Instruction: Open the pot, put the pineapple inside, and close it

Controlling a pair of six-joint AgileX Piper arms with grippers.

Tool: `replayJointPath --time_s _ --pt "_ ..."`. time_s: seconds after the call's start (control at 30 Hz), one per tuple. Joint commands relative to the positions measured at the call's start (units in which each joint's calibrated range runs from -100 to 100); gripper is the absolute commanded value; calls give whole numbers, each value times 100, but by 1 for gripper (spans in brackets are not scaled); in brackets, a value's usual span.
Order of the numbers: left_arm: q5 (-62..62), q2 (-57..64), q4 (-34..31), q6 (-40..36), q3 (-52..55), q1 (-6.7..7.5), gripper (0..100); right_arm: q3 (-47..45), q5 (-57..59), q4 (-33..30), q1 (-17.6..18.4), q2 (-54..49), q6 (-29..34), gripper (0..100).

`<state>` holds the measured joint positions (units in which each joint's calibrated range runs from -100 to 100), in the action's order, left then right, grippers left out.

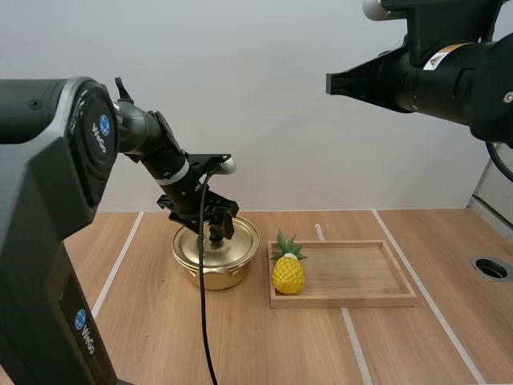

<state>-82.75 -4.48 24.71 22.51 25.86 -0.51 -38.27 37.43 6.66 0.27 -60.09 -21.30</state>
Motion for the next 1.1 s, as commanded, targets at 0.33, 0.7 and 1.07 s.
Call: replayJointPath --time_s 0.33,0.7,1.07 --pt "411 -136 188 165 16 9 100 55 24 -11 -6 -16 -32 0" --pt "266 -434 188 165 16 9 100 55 149 -11 -6 -16 -32 0" --pt "-425 -434 188 19 16 9 100 55 149 -11 -6 -16 -32 0"
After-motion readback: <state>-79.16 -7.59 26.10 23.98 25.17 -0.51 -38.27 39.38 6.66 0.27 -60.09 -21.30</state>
